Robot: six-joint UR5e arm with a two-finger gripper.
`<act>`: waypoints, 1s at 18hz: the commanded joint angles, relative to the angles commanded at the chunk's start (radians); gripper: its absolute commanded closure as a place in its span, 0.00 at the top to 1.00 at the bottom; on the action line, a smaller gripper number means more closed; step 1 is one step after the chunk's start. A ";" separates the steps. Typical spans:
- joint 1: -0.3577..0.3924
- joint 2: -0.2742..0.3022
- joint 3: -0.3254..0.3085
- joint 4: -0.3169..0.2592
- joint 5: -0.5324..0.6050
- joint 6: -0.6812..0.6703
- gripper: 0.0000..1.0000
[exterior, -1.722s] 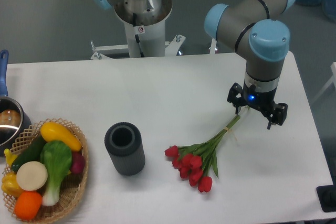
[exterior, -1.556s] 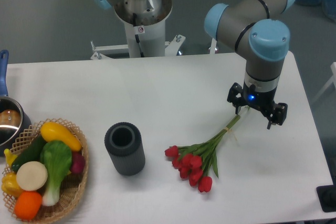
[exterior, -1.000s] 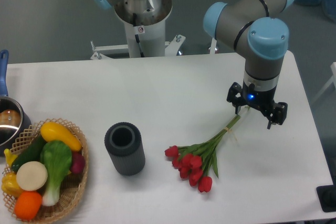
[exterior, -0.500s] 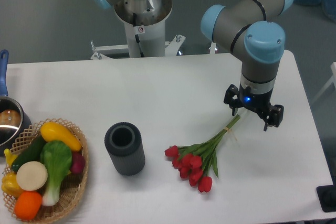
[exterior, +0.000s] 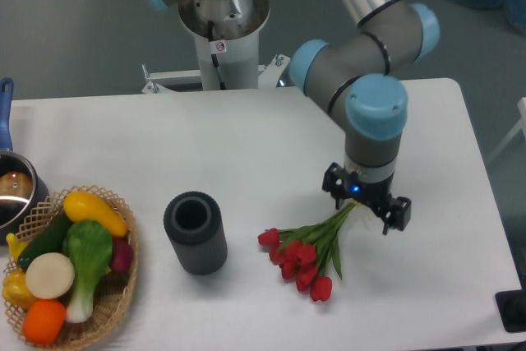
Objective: Pick up the flowers from the table
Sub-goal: 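Lower the open gripper onto the tulip stems near the blooms, then close the gripper on the stems and lift the tulips up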
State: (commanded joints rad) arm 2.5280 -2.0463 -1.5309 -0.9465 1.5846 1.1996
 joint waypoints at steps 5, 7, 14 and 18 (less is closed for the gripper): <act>-0.009 -0.015 -0.049 0.005 0.003 -0.005 1.00; -0.017 -0.031 -0.069 0.031 0.005 -0.005 1.00; -0.048 -0.072 -0.086 0.037 0.052 -0.008 1.00; -0.060 -0.092 -0.083 0.061 0.064 -0.003 0.88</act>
State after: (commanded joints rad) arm 2.4682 -2.1383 -1.6137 -0.8851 1.6490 1.1965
